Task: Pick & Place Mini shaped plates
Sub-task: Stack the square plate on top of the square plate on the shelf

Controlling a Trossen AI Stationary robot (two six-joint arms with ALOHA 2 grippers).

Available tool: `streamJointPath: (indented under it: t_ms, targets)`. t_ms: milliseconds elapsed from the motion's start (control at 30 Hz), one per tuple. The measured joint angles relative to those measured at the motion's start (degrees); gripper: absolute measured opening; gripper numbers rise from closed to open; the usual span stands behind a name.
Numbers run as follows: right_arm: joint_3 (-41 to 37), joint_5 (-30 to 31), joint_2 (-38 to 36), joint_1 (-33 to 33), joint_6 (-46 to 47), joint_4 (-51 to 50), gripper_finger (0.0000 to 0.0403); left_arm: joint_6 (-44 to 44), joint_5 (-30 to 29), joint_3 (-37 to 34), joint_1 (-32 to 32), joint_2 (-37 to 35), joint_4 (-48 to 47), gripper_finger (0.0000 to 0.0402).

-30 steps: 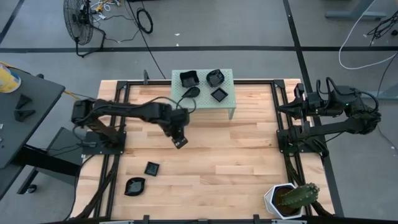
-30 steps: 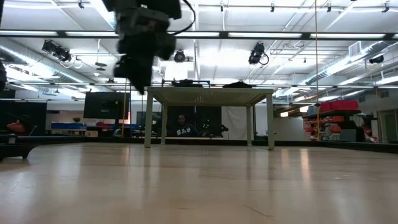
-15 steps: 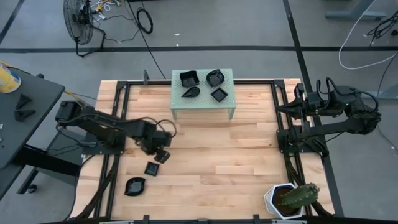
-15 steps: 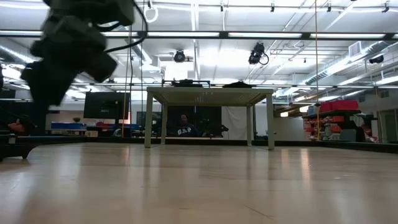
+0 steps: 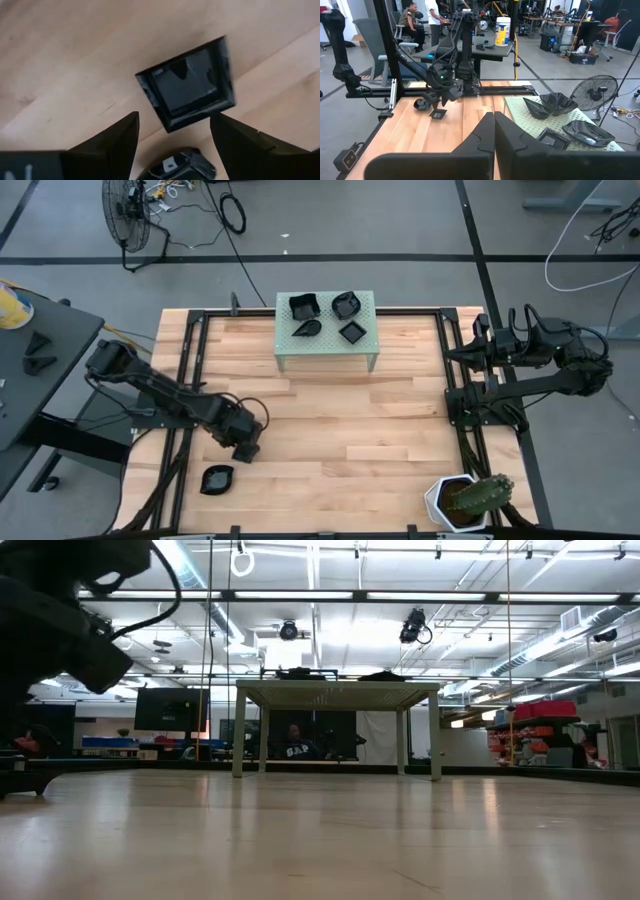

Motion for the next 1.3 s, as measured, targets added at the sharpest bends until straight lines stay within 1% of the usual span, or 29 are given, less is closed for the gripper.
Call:
streamJointPath:
  t_ms: [133,333,467,733,967,1100,1200,1300]
  targets:
    - [0.0,0.0,0.0,0.0,0.0,0.0,0.0004,-3.7,-1.8,-2.3,-2.0,-0.8,2.8,0.0248]
    - [0.0,0.0,0.0,0.0,0.0,0.0,0.0004,-7.0,-5.2,-3.8,-2.9,-1.3,3.4,0.0248]
    - [0.0,0.0,0.0,0.0,0.0,0.0,0.0004,-10.3,-5.5,-5.0,-3.1,-1.2,5.1,0.0248]
    - [0.0,0.0,0.0,0.0,0.0,0.0,0.0004,-10.5,-7.1,-5.2,-3.0,-0.7,6.8,0.0248]
    - [0.0,0.0,0.0,0.0,0.0,0.0,0.0004,-10.6,-6.2,-5.0,-2.9,2.2,7.1,0.0248]
    - [0.0,0.0,0.0,0.0,0.0,0.0,0.0004,-10.9,-6.2,-4.9,-2.9,2.3,7.2,0.0246]
    - [0.0,0.0,0.0,0.0,0.0,0.0,0.0004,-10.8,-6.3,-4.4,-2.9,2.4,6.8,0.0231]
    - [0.0,0.0,0.0,0.0,0.0,0.0,0.0004,-11.1,-6.3,-3.5,-2.9,2.5,7.6,0.0201]
